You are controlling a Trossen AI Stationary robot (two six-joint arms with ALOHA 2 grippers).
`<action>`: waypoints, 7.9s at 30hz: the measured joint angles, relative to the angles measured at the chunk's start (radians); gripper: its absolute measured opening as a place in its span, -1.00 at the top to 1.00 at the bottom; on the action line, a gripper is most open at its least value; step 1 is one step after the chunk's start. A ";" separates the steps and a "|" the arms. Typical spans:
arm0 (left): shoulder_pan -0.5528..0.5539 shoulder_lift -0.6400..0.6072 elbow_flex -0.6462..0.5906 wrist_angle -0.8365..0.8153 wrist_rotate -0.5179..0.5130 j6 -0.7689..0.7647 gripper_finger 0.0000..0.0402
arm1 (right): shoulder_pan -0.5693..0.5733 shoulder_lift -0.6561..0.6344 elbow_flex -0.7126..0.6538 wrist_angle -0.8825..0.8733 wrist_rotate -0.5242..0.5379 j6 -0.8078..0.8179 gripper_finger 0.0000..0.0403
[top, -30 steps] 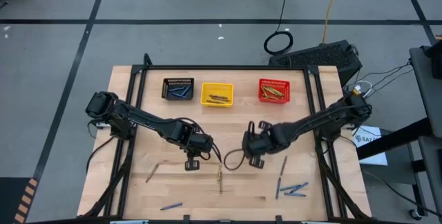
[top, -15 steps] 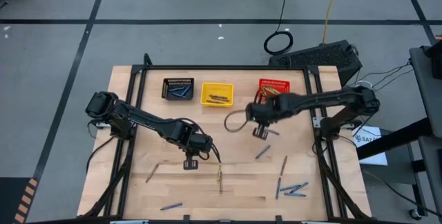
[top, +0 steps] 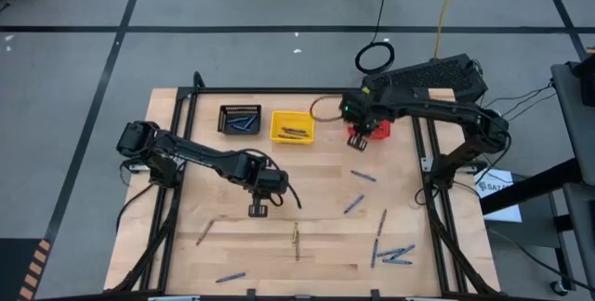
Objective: Sort crayons
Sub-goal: Put the right green crayon into the red bin, then put the left brown crayon into the yellow bin
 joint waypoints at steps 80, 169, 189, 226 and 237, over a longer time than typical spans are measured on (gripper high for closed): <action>0.179 0.000 0.000 0.063 -0.142 0.032 0.60 | -0.199 0.000 -0.176 0.176 0.032 -0.131 0.67; -0.791 -0.015 -0.046 -0.350 0.018 -1.831 0.59 | 0.159 0.000 -0.176 0.147 0.026 0.081 0.67; -0.793 -0.014 -0.195 -0.223 0.051 -1.829 0.59 | 0.160 0.000 -0.176 0.147 0.027 0.108 0.67; -0.787 -0.020 -0.324 0.003 0.088 -1.814 0.99 | 0.160 0.000 -0.176 0.179 0.027 0.108 0.67; -0.788 -0.042 -0.289 -0.007 0.068 -1.807 1.00 | 0.160 0.000 -0.176 0.176 0.026 0.159 0.67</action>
